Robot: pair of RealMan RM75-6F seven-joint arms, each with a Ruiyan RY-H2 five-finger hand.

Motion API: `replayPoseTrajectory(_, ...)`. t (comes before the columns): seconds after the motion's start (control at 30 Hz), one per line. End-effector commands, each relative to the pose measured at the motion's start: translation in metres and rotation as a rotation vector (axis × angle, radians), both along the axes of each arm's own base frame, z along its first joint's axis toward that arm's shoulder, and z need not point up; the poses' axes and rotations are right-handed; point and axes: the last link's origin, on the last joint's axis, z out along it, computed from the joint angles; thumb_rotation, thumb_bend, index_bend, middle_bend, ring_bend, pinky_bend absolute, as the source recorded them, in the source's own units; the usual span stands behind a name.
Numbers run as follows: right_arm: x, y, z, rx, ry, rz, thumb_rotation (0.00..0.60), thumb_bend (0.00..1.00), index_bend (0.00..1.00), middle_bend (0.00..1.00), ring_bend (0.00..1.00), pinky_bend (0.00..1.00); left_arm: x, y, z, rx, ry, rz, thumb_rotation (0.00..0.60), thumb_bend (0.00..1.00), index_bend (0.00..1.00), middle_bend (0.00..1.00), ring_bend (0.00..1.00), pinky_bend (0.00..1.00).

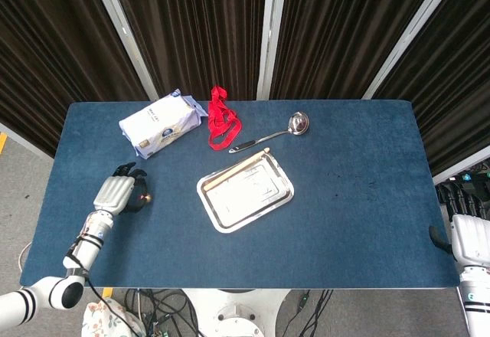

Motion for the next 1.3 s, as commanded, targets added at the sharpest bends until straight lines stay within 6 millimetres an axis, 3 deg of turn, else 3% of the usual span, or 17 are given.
replayPoseTrajectory(0.03, 0.0, 0.0, 0.0, 0.001, 0.0, 0.0, 0.6, 0.29, 0.0, 0.0, 0.0, 0.0, -0.006, -0.001, -0.008, -0.017, 0.008, 0.017, 0.6, 0.49, 0.61, 0.22, 0.04, 0.08)
replayPoseTrajectory(0.33, 0.0, 0.001, 0.0, 0.003, 0.001, -0.002, 0.6, 0.29, 0.0, 0.0, 0.0, 0.0, -0.012, -0.001, -0.014, -0.025, 0.015, 0.03, 0.6, 0.49, 0.61, 0.22, 0.04, 0.08)
replayPoseTrajectory(0.47, -0.001, 0.001, -0.001, 0.006, 0.0, -0.003, 0.6, 0.29, 0.0, 0.0, 0.0, 0.0, -0.012, -0.001, -0.013, -0.025, 0.013, 0.027, 0.6, 0.49, 0.55, 0.21, 0.04, 0.08)
replayPoseTrajectory(0.53, -0.001, 0.001, -0.001, 0.005, 0.001, -0.002, 0.6, 0.29, 0.0, 0.0, 0.0, 0.0, -0.011, -0.002, -0.012, -0.025, 0.013, 0.021, 0.6, 0.47, 0.48, 0.19, 0.04, 0.08)
replayPoseTrajectory(0.7, -0.001, 0.0, 0.0, 0.001, 0.001, -0.001, 0.6, 0.29, 0.0, 0.0, 0.0, 0.0, -0.011, -0.004, -0.009, -0.016, -0.009, -0.011, 0.6, 0.31, 0.13, 0.1, 0.01, 0.08)
replayPoseTrajectory(0.77, 0.0, 0.0, 0.0, -0.001, 0.001, -0.001, 0.6, 0.29, 0.0, 0.0, 0.0, 0.0, -0.011, -0.004, -0.007, -0.007, -0.022, -0.022, 0.6, 0.27, 0.07, 0.07, 0.0, 0.07)
replayPoseTrajectory(0.9, 0.001, 0.001, 0.002, -0.006, 0.0, 0.003, 0.6, 0.29, 0.0, 0.0, 0.0, 0.0, -0.009, -0.009, 0.007, 0.037, -0.03, -0.056, 0.6, 0.23, 0.05, 0.05, 0.0, 0.07)
replayPoseTrajectory(1.07, 0.004, 0.005, -0.002, 0.009, 0.008, 0.021, 0.6, 0.29, 0.0, 0.0, 0.0, 0.0, -0.026, -0.054, 0.055, 0.222, 0.037, -0.128, 0.6, 0.21, 0.05, 0.05, 0.0, 0.06)
replayPoseTrajectory(1.17, 0.007, 0.015, -0.018, 0.065, 0.025, 0.048, 0.6, 0.28, 0.0, 0.0, 0.0, 0.0, -0.056, -0.09, 0.079, 0.329, 0.137, -0.131, 0.6, 0.19, 0.05, 0.05, 0.0, 0.05)
replayPoseTrajectory(1.3, 0.006, 0.037, -0.039, 0.12, 0.06, 0.074, 0.6, 0.27, 0.0, 0.0, 0.0, 0.0, -0.094, -0.131, 0.096, 0.359, 0.264, -0.066, 0.6, 0.18, 0.05, 0.05, 0.0, 0.02)
